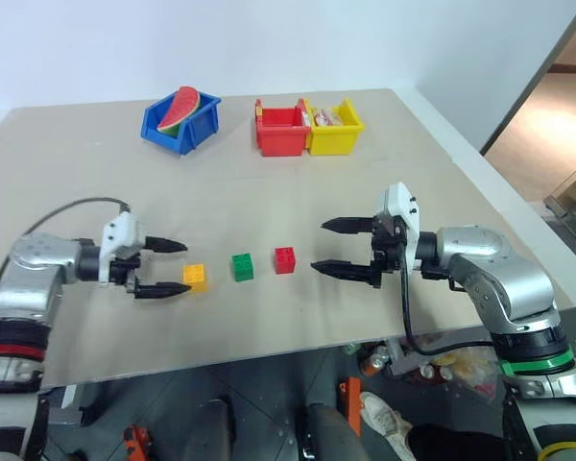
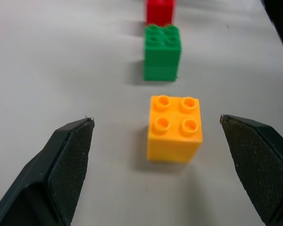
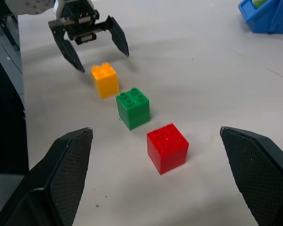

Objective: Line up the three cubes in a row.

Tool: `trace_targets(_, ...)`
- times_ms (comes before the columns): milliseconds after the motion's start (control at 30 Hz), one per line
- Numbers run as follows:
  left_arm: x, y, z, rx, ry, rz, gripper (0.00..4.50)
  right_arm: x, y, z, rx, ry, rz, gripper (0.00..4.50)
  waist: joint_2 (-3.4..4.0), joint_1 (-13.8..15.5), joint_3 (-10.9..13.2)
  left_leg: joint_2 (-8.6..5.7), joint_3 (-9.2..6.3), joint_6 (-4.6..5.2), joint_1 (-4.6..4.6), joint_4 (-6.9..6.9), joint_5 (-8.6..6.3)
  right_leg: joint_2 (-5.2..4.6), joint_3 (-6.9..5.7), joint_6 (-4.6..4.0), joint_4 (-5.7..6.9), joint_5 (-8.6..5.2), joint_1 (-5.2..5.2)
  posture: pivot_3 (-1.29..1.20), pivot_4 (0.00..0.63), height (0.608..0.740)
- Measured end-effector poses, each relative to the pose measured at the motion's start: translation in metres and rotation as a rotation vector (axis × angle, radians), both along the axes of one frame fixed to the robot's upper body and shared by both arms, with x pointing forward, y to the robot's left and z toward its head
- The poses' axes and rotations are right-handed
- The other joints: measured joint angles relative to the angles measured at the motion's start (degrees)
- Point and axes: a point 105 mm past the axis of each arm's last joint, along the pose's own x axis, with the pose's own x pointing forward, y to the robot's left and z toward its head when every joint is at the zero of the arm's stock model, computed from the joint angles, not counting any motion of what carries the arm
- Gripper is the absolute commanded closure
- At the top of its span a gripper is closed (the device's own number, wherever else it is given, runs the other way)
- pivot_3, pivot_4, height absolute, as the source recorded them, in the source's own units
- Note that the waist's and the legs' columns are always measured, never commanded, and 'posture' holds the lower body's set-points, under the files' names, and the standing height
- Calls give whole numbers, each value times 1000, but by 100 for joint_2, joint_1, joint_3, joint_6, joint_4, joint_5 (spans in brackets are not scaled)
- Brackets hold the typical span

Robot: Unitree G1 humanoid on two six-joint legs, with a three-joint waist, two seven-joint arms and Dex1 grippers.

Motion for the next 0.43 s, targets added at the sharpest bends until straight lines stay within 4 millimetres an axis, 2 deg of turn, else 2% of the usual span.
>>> trace_targets(133, 9, 13, 16, -47, -46, 148, 66, 0, 2, 7, 10, -15, 10, 0, 0, 17, 0, 1, 1, -4, 1, 1, -2, -2, -4, 1, 0, 2, 2, 0, 150, 740)
trace_targets(233, 30, 27, 25, -82, -164, 344, 66, 9, -3, 9, 24, -41, -26, 0, -7, 31, -4, -2, 3, -5, 0, 5, -3, -8, -7, 7, -1, 7, 5, 0, 150, 740)
trace_targets(333, 42, 36, 22, -86, -227, 468, 66, 24, -10, 6, 44, -75, -106, 0, -13, 23, -8, -4, 10, -4, 1, 6, -2, -9, 0, 10, -2, 12, 6, 0, 150, 740)
trace_targets(433, 51, 36, 11, -96, -277, 569, 66, 43, -12, 4, 69, -128, -189, 0, -14, 19, -9, -4, 11, 1, 0, 5, 1, -2, 5, 7, 0, 14, 3, 0, 150, 740)
